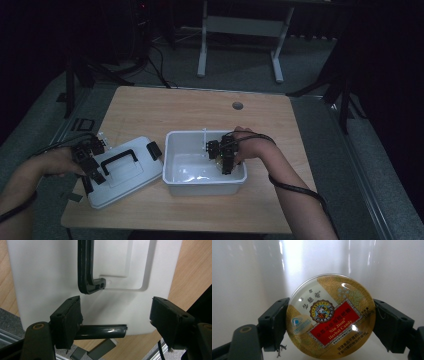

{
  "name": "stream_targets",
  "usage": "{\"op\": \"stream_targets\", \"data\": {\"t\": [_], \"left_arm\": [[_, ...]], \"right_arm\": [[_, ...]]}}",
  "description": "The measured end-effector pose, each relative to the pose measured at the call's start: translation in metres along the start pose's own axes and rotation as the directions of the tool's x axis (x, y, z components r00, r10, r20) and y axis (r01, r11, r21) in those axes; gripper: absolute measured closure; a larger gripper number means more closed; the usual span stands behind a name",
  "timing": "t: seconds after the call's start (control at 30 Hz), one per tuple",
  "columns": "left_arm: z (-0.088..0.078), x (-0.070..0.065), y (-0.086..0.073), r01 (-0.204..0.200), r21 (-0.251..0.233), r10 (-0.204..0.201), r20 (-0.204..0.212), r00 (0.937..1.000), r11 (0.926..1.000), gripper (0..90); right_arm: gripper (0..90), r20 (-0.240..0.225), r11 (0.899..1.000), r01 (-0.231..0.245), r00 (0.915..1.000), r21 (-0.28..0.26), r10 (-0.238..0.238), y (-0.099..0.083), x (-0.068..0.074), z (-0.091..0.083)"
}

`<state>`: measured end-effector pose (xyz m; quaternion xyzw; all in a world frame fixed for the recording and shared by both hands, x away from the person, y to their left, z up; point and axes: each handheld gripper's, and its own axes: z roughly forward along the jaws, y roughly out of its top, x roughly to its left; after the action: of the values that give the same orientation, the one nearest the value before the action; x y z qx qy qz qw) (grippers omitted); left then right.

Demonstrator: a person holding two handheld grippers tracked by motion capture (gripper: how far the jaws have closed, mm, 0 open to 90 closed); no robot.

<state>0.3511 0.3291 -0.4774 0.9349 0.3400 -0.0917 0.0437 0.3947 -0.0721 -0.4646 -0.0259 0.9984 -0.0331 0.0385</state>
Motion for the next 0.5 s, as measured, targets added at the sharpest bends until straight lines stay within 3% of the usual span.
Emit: {"op": "stream_targets", "data": {"t": [0.27, 0.5], "left_arm": [[0.001, 0.000, 0.000, -0.002, 0.001, 0.002, 0.005, 1.0000, 1.0000, 24.8], [0.004, 0.000, 0.001, -0.003, 0.006, 0.002, 0.008, 1.0000, 1.0000, 24.8]], "right_arm": [[20.3, -0.001, 1.000, 0.006, 1.0000, 0.030, -0.006, 0.004, 0.000, 0.013], [20.3, 0.011, 0.998, -0.016, 0.9998, 0.054, 0.015, 0.005, -0.004, 0.019]]}}
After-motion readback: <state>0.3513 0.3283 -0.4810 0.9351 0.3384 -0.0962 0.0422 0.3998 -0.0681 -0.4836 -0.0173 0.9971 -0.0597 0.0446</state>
